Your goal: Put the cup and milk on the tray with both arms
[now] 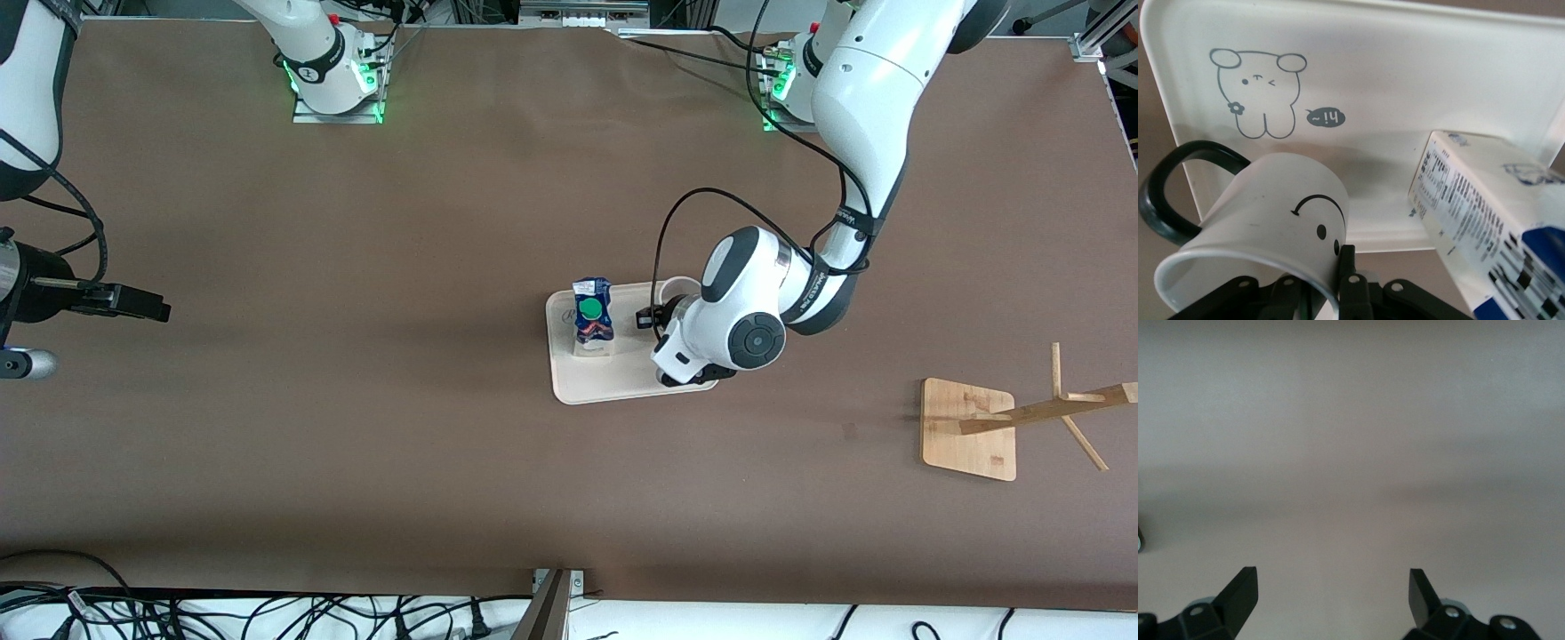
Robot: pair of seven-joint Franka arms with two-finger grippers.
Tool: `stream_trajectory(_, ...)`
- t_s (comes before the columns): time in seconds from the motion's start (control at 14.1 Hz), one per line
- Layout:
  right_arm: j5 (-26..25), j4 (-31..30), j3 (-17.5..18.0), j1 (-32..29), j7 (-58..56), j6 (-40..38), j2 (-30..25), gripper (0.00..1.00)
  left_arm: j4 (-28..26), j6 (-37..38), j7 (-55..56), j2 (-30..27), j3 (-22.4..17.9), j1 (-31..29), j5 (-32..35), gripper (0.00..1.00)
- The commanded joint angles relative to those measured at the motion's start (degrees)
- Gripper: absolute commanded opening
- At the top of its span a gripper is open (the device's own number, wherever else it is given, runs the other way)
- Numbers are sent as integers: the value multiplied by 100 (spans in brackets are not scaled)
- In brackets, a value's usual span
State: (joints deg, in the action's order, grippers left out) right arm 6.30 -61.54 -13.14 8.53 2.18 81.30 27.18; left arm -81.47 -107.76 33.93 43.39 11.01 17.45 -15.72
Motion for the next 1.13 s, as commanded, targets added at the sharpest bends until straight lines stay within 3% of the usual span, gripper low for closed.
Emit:
stream_trajectory(0.0, 64, -86, -5, -18, -112, 148, -99, 100, 175, -105, 447, 135, -82, 83, -133, 0)
stream_trajectory(0.42, 21, -51, 4, 8, -130, 158, -108, 100, 166, -255, 1019, 188, -91, 83, -125, 0)
stream_trajectory(0.57, 21, -51, 4, 17, -139, 158, -108, 100, 149, -255, 1045, 188, -134, 83, -125, 21)
stream_trajectory(0.78, -163, -418, 66, 26, -60, 350, -511, 100, 140, -351, 1072, 170, -213, 74, -142, 26)
stream_trajectory(0.85, -234, -681, 83, 26, -25, 586, -721, 100, 149, -360, 1072, 153, -257, 74, -133, 75)
stream_trajectory(0.92, -243, -1014, 92, 17, -25, 841, -941, 100, 158, -369, 950, 135, -292, 74, -107, 100)
stream_trajectory(1.06, -243, -1350, 310, -297, -42, 931, -1153, 100, 175, -369, 949, 74, -354, 74, -107, 100)
